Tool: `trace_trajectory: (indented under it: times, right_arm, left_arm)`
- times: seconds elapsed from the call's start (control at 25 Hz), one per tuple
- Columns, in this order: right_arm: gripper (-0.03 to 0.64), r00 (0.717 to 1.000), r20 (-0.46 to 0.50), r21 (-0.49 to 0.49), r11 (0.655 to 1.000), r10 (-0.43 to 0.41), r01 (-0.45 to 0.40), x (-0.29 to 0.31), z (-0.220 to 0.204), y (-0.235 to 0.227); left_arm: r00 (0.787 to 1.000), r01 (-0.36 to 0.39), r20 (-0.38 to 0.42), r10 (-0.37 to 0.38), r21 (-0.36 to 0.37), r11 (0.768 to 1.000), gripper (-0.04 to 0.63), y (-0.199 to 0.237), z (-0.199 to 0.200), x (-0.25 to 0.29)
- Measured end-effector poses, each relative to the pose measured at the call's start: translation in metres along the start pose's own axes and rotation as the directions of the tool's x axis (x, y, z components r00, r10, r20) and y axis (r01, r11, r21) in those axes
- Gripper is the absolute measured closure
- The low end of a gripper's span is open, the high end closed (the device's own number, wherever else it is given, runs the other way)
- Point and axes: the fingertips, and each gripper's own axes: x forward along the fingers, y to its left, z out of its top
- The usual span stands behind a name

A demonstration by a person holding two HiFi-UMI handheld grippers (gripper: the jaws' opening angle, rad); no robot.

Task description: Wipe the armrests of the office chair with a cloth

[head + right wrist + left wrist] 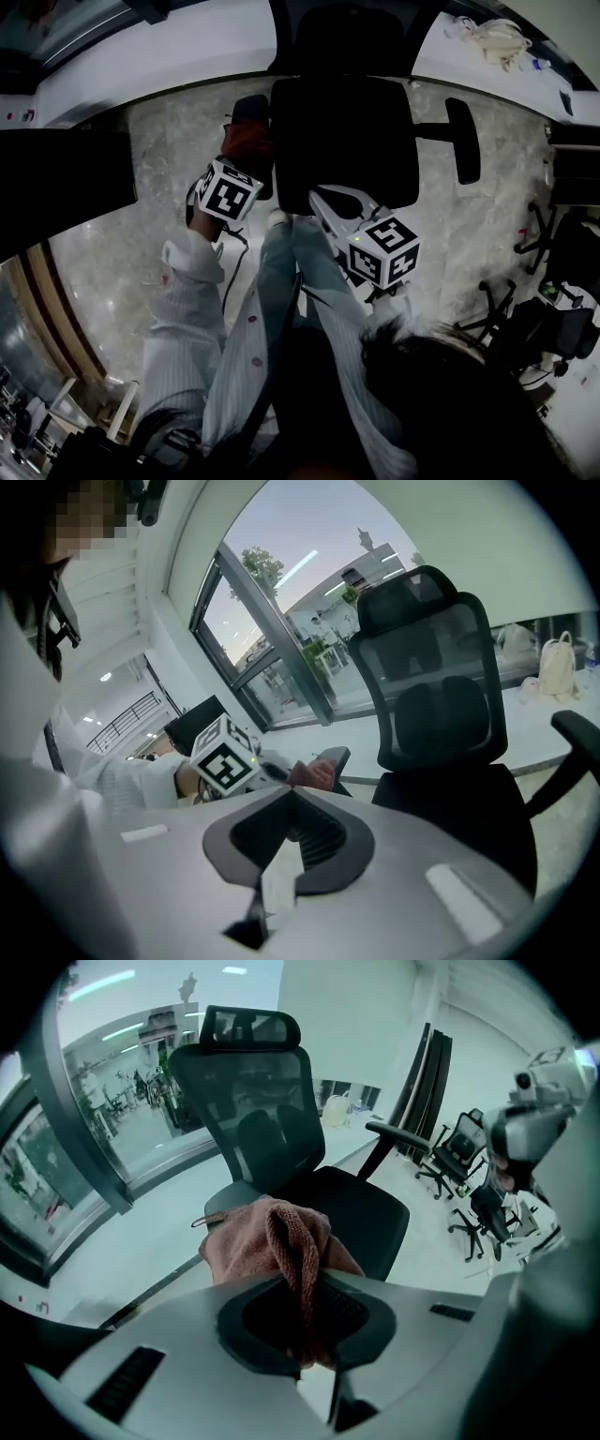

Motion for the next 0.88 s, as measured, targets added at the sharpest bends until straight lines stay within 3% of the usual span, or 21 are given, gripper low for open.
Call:
trace_trajectory:
  times: [0.12,0.28,0.4,0.48,0.68,0.88]
  right_arm:
    - [0.615,0.999,-0.028,0.002,1.000,-0.017,0.017,0.003,-0.008,-0.006]
    - [0.615,0.998,-0.042,0.017,0.999,-0.046,0.047,0.000,-0.015,-0.017]
    - [0.615,0.997,-0.048,0.020,0.998,-0.055,0.056,-0.005,-0.021,-0.024]
    - [0.615,0.997,-0.047,0.024,0.998,-0.063,0.064,-0.008,-0.023,-0.028]
    - [0.615,0.996,-0.042,0.023,0.996,-0.082,0.083,-0.011,-0.020,-0.034]
    - [0.615,0.997,-0.034,-0.009,0.997,-0.074,0.073,-0.011,-0.012,-0.032]
  left_arm:
    - [1.000,-0.018,0.002,0.018,-0.019,1.000,0.563,0.029,0.027,0.017]
    - [0.995,-0.102,-0.006,0.102,0.019,0.995,0.561,0.066,0.065,0.034]
    - [0.995,-0.091,-0.046,0.089,-0.042,0.995,0.562,0.071,0.068,0.045]
    - [0.995,-0.092,-0.040,0.090,-0.053,0.994,0.563,0.067,0.068,0.047]
    - [0.996,-0.090,0.000,0.090,0.005,0.996,0.563,0.035,0.066,0.030]
    - [1.000,-0.023,-0.017,0.022,-0.067,0.997,0.563,-0.013,0.028,0.015]
